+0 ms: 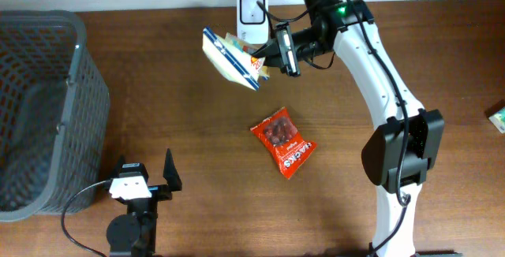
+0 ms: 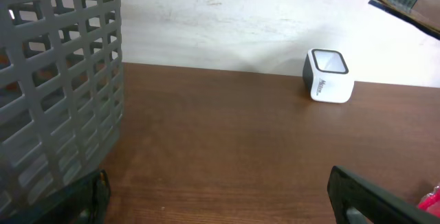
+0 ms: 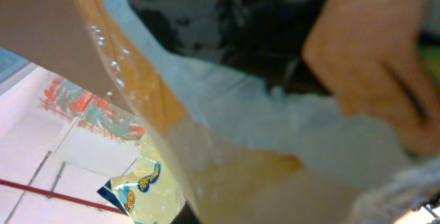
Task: Scan the item barcode
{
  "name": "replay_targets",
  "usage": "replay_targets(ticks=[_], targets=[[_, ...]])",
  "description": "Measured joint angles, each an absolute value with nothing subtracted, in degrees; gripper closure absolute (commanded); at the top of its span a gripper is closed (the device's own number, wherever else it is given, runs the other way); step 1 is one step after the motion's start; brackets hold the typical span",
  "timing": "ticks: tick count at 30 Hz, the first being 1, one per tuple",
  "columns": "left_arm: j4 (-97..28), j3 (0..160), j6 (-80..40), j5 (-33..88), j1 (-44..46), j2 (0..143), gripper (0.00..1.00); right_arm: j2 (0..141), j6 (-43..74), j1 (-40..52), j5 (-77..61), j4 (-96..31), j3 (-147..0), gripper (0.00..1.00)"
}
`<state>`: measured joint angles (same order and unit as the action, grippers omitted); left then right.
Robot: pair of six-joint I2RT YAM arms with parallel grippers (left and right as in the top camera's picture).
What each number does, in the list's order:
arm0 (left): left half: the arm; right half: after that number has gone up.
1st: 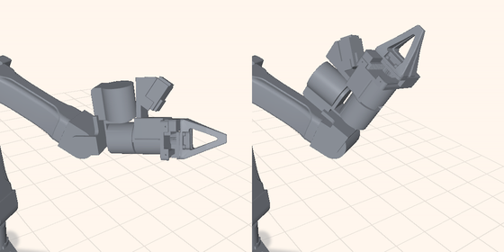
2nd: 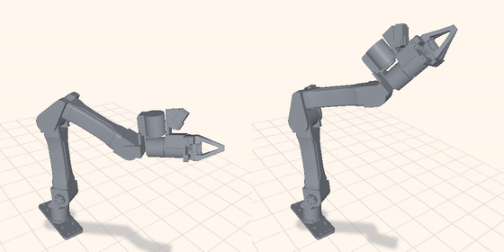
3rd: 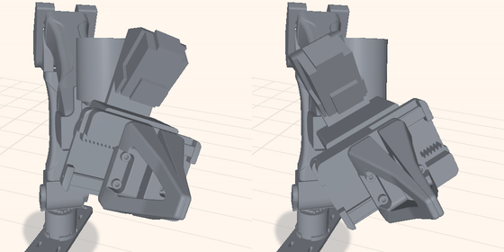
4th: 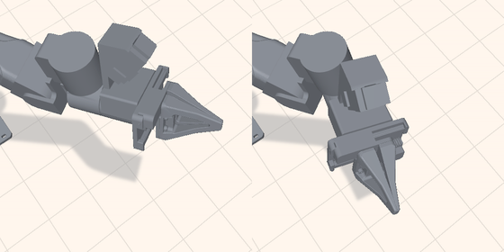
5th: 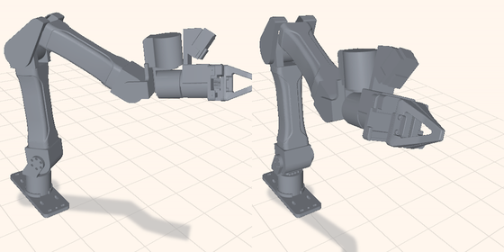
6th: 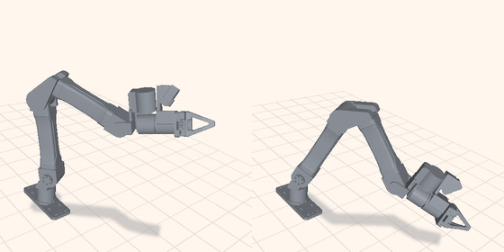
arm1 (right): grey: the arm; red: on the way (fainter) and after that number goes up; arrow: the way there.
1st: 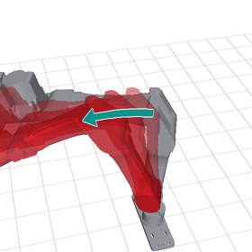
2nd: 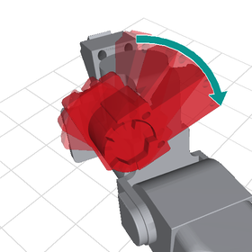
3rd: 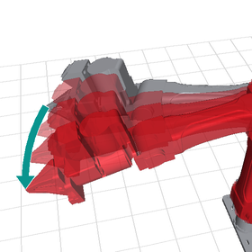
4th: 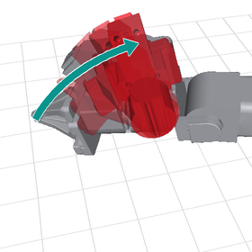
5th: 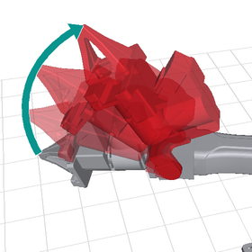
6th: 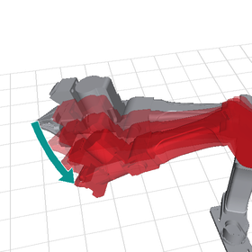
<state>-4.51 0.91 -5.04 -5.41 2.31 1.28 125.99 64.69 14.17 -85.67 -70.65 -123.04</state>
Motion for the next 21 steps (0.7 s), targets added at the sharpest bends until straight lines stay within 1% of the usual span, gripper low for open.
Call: replay_targets(ticks=[7,12,16,21], targets=[[-4.5,0.9,-5.0,-5.4,2.3,1.3,0.01,126.0,65.2,13.6,-83.7,-68.7,-123.0,0.96],[-4.5,0.9,-5.0,-5.4,2.3,1.3,0.01,126.0,65.5,13.6,-81.1,-63.7,-123.0,0.96],[-4.5,0.9,-5.0,-5.4,2.3,1.3,0.01,126.0,65.6,13.6,-79.2,-62.9,-123.0,0.96],[-4.5,0.9,-5.0,-5.4,2.3,1.3,0.01,126.0,63.6,13.6,-70.1,-62.3,-123.0,0.96]])
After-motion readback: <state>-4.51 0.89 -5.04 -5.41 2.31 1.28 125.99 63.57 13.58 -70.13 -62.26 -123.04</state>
